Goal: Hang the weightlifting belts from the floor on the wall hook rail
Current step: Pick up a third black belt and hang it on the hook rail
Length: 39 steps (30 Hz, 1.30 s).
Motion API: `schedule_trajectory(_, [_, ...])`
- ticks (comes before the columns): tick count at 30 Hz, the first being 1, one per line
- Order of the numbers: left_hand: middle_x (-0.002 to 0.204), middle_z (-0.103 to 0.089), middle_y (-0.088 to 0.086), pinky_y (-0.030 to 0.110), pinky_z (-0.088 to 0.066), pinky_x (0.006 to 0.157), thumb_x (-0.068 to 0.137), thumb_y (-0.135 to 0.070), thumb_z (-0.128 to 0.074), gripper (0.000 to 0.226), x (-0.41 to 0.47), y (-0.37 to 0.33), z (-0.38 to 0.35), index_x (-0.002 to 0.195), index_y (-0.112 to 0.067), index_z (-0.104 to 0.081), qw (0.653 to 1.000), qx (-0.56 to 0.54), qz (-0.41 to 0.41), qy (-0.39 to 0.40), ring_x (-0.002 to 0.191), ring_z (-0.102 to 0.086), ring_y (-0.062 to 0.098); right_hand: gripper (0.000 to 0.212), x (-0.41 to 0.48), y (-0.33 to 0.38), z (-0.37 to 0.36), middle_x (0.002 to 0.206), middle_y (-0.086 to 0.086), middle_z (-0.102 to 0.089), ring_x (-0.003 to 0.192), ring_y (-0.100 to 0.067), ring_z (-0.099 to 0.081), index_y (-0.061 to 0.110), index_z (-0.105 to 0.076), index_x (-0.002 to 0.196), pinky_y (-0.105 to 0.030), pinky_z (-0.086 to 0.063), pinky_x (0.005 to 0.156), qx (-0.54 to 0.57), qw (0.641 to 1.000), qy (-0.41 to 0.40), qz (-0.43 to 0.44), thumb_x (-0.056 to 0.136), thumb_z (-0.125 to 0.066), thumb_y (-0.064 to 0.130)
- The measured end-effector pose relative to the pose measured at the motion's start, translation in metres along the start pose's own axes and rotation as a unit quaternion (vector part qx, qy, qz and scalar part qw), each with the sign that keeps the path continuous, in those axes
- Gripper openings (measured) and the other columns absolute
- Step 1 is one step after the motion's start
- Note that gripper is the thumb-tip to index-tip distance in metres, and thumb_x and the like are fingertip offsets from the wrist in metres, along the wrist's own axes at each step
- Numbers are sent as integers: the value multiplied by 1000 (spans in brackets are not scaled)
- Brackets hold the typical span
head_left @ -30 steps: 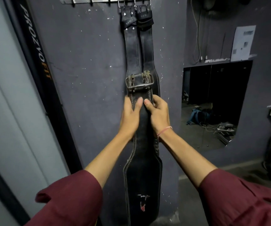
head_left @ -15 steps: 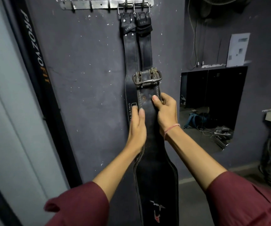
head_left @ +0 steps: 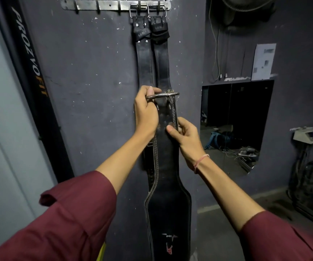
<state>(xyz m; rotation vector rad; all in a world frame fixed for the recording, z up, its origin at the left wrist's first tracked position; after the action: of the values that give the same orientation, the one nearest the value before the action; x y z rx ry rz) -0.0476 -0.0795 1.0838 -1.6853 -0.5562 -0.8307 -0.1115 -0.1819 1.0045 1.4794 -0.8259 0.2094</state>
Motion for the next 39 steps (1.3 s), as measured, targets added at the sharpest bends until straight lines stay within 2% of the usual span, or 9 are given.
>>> schedule_trajectory(4, [76, -61, -3, 31, -46, 75, 103, -10, -41, 27, -9, 18, 3, 86, -10, -62, 1000, 2, 25, 2, 78, -57, 13, 49, -51, -60, 5, 110, -7, -72, 100, -17, -70, -1, -60, 119, -29, -57, 84, -37, 993, 44, -107, 74, -73, -13])
schedule_trajectory(8, [75, -61, -2, 33, -46, 72, 102, -12, -42, 29, -7, 33, 16, 82, -13, -63, 998, 10, 55, -9, 76, -57, 13, 32, -89, -115, 3, 103, -5, -76, 93, -16, -72, 15, -70, 105, -29, -56, 79, -86, 976, 59, -189, 80, -72, -5])
schedule_trajectory(12, [76, -65, 1, 42, -52, 74, 99, -19, -41, 29, 4, 40, 30, 80, -18, -63, 997, 25, 64, -21, 75, -59, 16, 35, -42, -53, -20, 116, 11, -68, 109, 1, -62, 19, -52, 130, -23, -48, 99, -160, 986, 11, -48, 96, -59, 25])
schedule_trajectory(15, [73, -64, 1, 38, -51, 69, 92, -12, -41, 25, 13, 38, 38, 78, -18, -60, 997, 11, 73, -24, 72, -59, 16, 25, 3, 8, -45, 105, 29, -58, 95, 24, -54, 24, -45, 128, -1, -38, 83, -227, 970, -27, 88, 105, -37, 25])
schedule_trajectory(18, [71, -60, -2, 32, -47, 65, 78, 6, -39, 29, 21, 37, 45, 82, -13, -61, 995, 18, 89, -29, 68, -54, 15, 28, 31, 26, -61, 102, 9, -64, 91, 5, -60, 15, -49, 124, -15, -43, 79, -241, 952, -92, 164, 106, -32, 26])
schedule_trajectory(23, [78, -59, -3, 30, -42, 62, 89, -4, -43, 16, 30, 45, 55, 94, -15, -54, 991, 43, 123, -37, 69, -52, 15, 19, 60, 17, -80, 69, 8, -53, 60, 0, -48, 8, -51, 93, -20, -38, 58, -246, 944, -135, 175, 104, -37, 15])
schedule_trajectory(26, [78, -58, -7, 35, -46, 67, 94, -23, -45, 8, 38, 57, 57, 98, -19, -50, 993, -16, 108, -35, 70, -54, 14, 29, 83, 13, -84, 71, -10, -58, 61, -14, -49, 2, -51, 87, -31, -39, 59, -241, 941, -163, 171, 104, -38, 20])
schedule_trajectory(31, [93, -70, 5, 50, -52, 88, 100, -39, -40, 32, 77, 80, 47, 96, -20, -66, 997, -67, 36, -30, 91, -66, 24, 35, 141, 6, -81, 62, 1, -50, 53, -4, -45, 11, -46, 73, -15, -33, 49, -266, 936, -165, 159, 105, -38, 24])
schedule_trajectory(39, [57, -54, 0, 35, -43, 59, 102, -39, -45, 44, 186, 95, 13, 67, -18, -60, 991, 11, -22, -131, 57, -47, 17, 39, 246, 9, -69, 61, 4, -53, 57, -5, -50, 7, -53, 76, -18, -33, 52, -214, 929, -166, 251, 105, -33, 24])
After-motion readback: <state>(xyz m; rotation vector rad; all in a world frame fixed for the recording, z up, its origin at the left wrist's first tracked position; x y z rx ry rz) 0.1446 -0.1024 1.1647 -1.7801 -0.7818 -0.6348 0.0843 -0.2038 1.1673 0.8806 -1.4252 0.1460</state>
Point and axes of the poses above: each hand's wrist, its own x-axis towards the middle knuckle, its own z-axis out of the back of the hand, y = z × x, the point moved 4 cm from there along x, towards the middle knuckle
